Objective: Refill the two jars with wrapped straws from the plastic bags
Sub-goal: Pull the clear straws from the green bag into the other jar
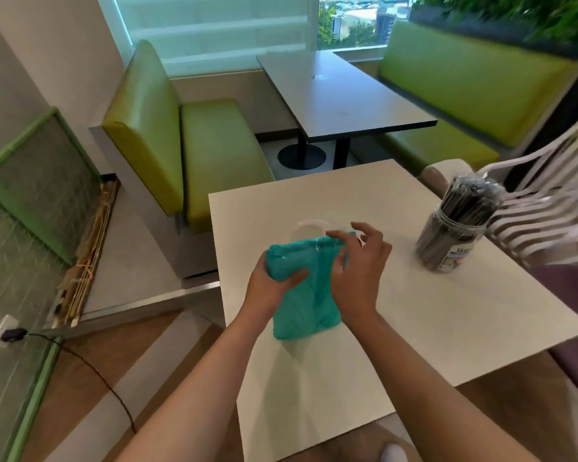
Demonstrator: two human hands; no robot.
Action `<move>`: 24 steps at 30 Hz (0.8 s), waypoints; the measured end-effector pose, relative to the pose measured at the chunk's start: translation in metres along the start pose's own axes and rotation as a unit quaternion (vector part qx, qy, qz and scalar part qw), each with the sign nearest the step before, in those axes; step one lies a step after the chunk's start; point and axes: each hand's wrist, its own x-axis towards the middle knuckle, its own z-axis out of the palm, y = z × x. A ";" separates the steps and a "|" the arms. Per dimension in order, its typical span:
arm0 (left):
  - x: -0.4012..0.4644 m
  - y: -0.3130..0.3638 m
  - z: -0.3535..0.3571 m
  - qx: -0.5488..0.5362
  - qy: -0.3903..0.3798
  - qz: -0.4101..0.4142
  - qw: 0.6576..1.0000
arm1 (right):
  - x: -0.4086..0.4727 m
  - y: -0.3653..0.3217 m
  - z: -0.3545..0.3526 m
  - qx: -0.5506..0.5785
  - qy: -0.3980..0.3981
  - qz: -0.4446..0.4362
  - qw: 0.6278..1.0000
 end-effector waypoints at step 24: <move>0.009 0.015 0.032 0.038 -0.086 0.125 0.988 | 0.011 -0.015 -0.013 0.150 -0.103 0.094 0.979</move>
